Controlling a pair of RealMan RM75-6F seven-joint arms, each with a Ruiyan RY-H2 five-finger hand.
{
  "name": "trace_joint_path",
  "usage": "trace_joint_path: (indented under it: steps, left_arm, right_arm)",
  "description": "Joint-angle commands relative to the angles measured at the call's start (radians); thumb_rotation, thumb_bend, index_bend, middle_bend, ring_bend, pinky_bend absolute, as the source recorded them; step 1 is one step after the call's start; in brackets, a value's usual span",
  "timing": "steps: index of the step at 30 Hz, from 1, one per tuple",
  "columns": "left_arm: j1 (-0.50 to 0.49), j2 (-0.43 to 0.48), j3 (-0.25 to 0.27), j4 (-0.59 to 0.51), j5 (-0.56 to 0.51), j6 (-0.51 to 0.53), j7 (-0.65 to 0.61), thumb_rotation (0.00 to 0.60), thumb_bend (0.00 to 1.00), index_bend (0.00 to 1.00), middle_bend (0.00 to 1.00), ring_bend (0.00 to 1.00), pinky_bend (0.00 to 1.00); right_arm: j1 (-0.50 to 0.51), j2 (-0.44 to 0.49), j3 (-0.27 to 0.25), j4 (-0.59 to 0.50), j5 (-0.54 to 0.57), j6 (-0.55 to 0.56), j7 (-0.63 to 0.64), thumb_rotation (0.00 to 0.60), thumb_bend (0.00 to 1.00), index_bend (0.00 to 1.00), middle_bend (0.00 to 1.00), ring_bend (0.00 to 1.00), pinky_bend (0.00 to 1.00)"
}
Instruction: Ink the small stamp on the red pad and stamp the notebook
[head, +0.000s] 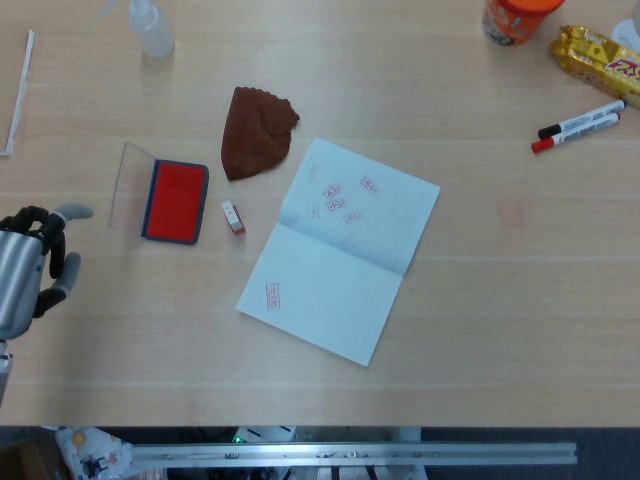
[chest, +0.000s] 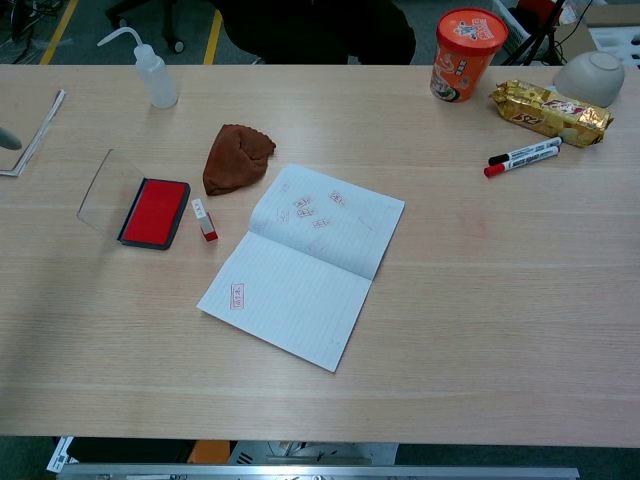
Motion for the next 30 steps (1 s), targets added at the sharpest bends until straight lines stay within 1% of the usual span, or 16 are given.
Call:
trace_joint_path:
  steps: [1, 6, 8, 11, 15, 16, 19, 20, 21, 23, 25, 30]
  left_arm:
    - [-0.005, 0.005, 0.002, -0.006, -0.007, -0.008, -0.001, 0.600, 0.38, 0.19, 0.26, 0.25, 0.41]
    - [-0.009, 0.007, 0.002, -0.003, -0.010, -0.013, -0.008, 0.600, 0.38, 0.13, 0.20, 0.22, 0.32]
    - [-0.013, 0.013, 0.005, -0.006, -0.014, -0.026, -0.011, 0.600, 0.38, 0.07, 0.15, 0.18, 0.25]
    - [-0.022, 0.023, 0.008, -0.015, -0.016, -0.045, -0.012, 0.600, 0.38, 0.01, 0.06, 0.10, 0.14]
    - [-0.043, 0.032, 0.011, -0.018, 0.006, -0.065, -0.019, 0.600, 0.38, 0.00, 0.04, 0.10, 0.14]
    - [-0.049, 0.033, 0.011, -0.018, 0.013, -0.070, -0.017, 0.600, 0.38, 0.00, 0.04, 0.10, 0.15]
    - [-0.072, 0.036, 0.013, -0.023, 0.031, -0.096, -0.009, 0.600, 0.38, 0.02, 0.09, 0.11, 0.27]
    - [-0.083, 0.037, 0.011, -0.026, 0.035, -0.109, -0.011, 0.600, 0.38, 0.05, 0.12, 0.14, 0.32]
    - [-0.091, 0.038, 0.010, -0.027, 0.037, -0.119, -0.012, 0.600, 0.38, 0.07, 0.14, 0.16, 0.33]
    - [-0.112, 0.039, 0.009, -0.031, 0.039, -0.149, -0.018, 0.600, 0.38, 0.11, 0.23, 0.23, 0.36]
    - [-0.129, 0.036, 0.004, -0.031, 0.043, -0.165, -0.016, 0.600, 0.38, 0.13, 0.28, 0.28, 0.43]
    - [-0.186, 0.026, -0.005, -0.035, 0.059, -0.225, -0.021, 0.600, 0.38, 0.17, 0.46, 0.46, 0.75]
  right_arm:
    - [0.000, 0.000, 0.000, 0.001, 0.002, -0.001, 0.000, 0.600, 0.30, 0.31, 0.41, 0.33, 0.42]
    - [0.002, -0.004, 0.003, 0.004, 0.004, -0.003, -0.001, 0.600, 0.30, 0.31, 0.41, 0.33, 0.42]
    - [0.004, -0.005, 0.004, 0.004, 0.003, -0.004, -0.001, 0.600, 0.30, 0.31, 0.41, 0.33, 0.42]
    - [0.006, -0.004, 0.007, 0.003, 0.003, -0.003, -0.003, 0.600, 0.30, 0.31, 0.41, 0.33, 0.41]
    - [0.010, 0.003, 0.010, -0.002, 0.006, -0.007, -0.003, 0.600, 0.30, 0.31, 0.41, 0.33, 0.41]
    - [0.011, 0.004, 0.011, -0.003, 0.006, -0.008, -0.003, 0.600, 0.30, 0.31, 0.41, 0.33, 0.41]
    - [0.015, 0.009, 0.014, -0.007, 0.008, -0.014, -0.004, 0.600, 0.30, 0.31, 0.41, 0.33, 0.41]
    - [0.017, 0.011, 0.014, -0.009, 0.009, -0.017, -0.004, 0.600, 0.30, 0.31, 0.41, 0.33, 0.41]
    - [0.019, 0.013, 0.015, -0.010, 0.010, -0.020, -0.004, 0.600, 0.30, 0.31, 0.41, 0.33, 0.41]
    - [0.022, 0.017, 0.018, -0.013, 0.013, -0.022, -0.005, 0.600, 0.30, 0.31, 0.41, 0.33, 0.41]
    - [0.024, 0.021, 0.020, -0.015, 0.015, -0.025, -0.005, 0.600, 0.30, 0.31, 0.41, 0.33, 0.41]
    - [0.033, 0.030, 0.025, -0.023, 0.018, -0.035, -0.009, 0.600, 0.30, 0.31, 0.41, 0.33, 0.41]
